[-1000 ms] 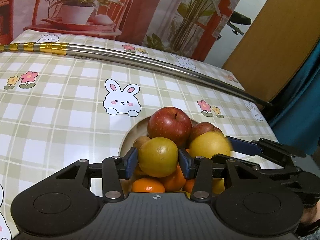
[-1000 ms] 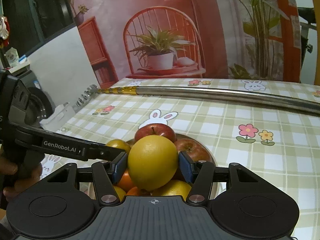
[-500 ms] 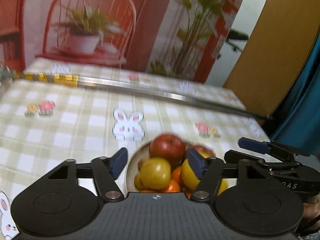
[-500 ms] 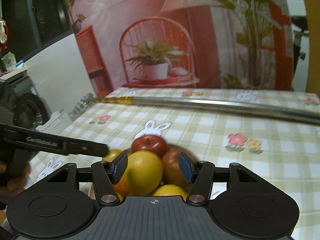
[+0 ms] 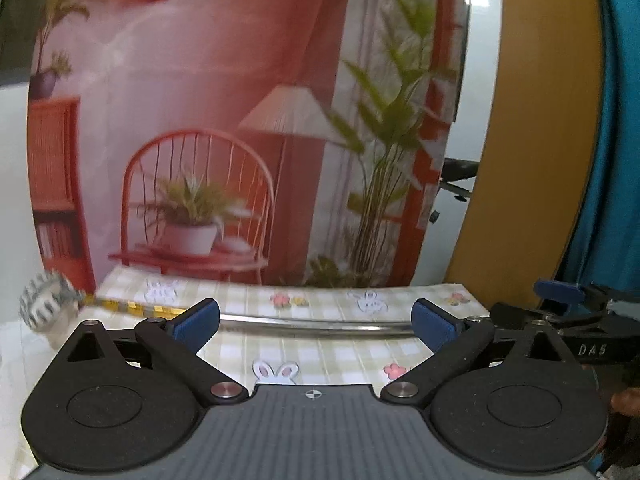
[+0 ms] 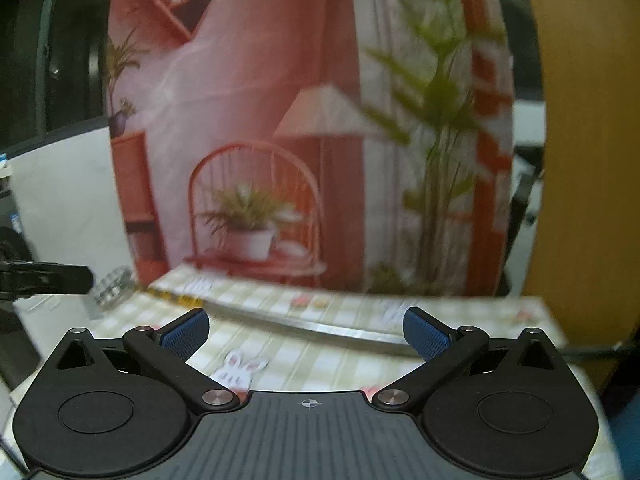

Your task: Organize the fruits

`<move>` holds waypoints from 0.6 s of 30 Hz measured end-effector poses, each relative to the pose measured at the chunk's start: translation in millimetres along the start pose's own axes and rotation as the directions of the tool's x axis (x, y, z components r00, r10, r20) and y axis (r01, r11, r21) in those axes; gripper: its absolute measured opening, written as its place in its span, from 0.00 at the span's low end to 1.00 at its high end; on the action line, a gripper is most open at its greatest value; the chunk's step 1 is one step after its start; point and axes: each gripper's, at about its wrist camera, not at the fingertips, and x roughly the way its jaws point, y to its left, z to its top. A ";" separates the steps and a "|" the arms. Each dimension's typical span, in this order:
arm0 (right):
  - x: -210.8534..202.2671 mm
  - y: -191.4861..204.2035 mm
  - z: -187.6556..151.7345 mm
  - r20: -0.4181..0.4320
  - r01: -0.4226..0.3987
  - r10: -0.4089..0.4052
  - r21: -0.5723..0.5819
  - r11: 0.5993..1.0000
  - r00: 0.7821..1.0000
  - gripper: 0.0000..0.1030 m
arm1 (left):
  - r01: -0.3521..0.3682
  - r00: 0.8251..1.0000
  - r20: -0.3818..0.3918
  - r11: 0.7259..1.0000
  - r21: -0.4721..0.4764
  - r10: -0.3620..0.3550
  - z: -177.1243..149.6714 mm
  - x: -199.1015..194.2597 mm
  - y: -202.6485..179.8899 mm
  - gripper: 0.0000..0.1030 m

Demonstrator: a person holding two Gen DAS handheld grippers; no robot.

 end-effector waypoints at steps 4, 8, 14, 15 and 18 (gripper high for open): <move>-18.6 5.1 21.9 0.040 -0.001 0.001 0.000 1.000 0.999 1.00 | -0.025 0.999 0.024 0.997 0.073 0.023 11.9 -13.5 -14.4 1.00; -32.0 12.9 37.3 0.047 -0.010 0.010 -0.001 1.000 0.999 1.00 | -0.035 0.999 0.043 0.997 0.073 0.032 21.2 -28.5 -17.8 1.00; -54.5 23.3 52.8 0.104 -0.020 0.020 0.004 1.000 0.994 1.00 | -0.048 0.996 0.077 0.995 0.087 0.041 31.8 -47.7 -22.5 1.00; -57.5 23.5 55.1 0.113 -0.023 0.022 0.007 1.000 0.993 1.00 | -0.047 0.996 0.082 0.995 0.086 0.040 32.4 -49.7 -23.9 1.00; -64.3 24.0 59.5 0.134 -0.014 0.012 0.014 1.000 0.991 1.00 | -0.034 0.995 0.098 0.996 0.079 0.026 33.5 -55.5 -24.1 1.00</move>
